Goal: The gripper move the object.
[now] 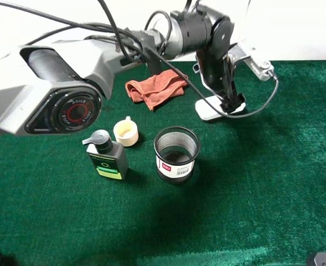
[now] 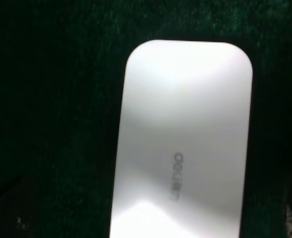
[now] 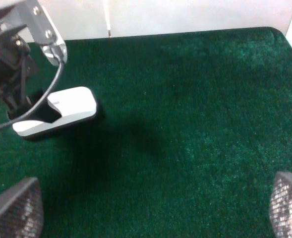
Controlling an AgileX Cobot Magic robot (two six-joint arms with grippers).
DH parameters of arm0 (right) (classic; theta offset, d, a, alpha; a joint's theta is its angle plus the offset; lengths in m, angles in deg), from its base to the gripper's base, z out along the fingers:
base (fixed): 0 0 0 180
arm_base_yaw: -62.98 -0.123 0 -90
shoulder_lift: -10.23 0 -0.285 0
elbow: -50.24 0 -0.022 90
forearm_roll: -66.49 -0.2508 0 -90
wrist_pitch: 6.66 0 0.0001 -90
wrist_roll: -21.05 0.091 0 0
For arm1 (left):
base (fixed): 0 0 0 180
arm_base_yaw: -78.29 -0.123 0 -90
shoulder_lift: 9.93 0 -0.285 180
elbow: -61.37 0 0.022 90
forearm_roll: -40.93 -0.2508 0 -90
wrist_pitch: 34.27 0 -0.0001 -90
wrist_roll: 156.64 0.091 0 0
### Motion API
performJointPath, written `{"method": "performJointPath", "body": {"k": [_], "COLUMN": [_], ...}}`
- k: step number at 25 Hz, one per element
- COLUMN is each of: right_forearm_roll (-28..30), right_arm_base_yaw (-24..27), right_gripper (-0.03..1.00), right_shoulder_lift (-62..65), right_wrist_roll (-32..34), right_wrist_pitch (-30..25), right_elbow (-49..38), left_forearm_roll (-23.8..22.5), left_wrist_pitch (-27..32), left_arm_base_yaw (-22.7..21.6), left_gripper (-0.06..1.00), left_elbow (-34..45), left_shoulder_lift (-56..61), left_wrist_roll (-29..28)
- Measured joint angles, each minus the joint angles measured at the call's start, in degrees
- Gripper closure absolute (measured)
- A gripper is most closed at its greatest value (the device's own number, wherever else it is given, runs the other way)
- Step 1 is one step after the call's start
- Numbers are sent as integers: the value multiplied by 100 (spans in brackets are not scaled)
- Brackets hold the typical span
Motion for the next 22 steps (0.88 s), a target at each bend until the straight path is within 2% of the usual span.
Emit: {"method": "performJointPath", "body": {"k": [4,10,22], "right_forearm_roll": [-2,-2,-2], "right_arm_base_yaw": [0,0,0], "right_gripper": [27,27,27], "right_shoulder_lift": [0,0,0], "right_wrist_roll": [0,0,0], "right_wrist_pitch": [0,0,0], "right_elbow": [0,0,0], "left_forearm_roll": [112,290,239], "left_wrist_pitch": [757,1738,1821], "left_arm_base_yaw": [0,-83,-283], "left_gripper": [-5,-5,-5], "left_elbow": [-471,-564,-528], "left_shoulder_lift": [23,429,1188], "left_wrist_roll": [0,-147,-543]}}
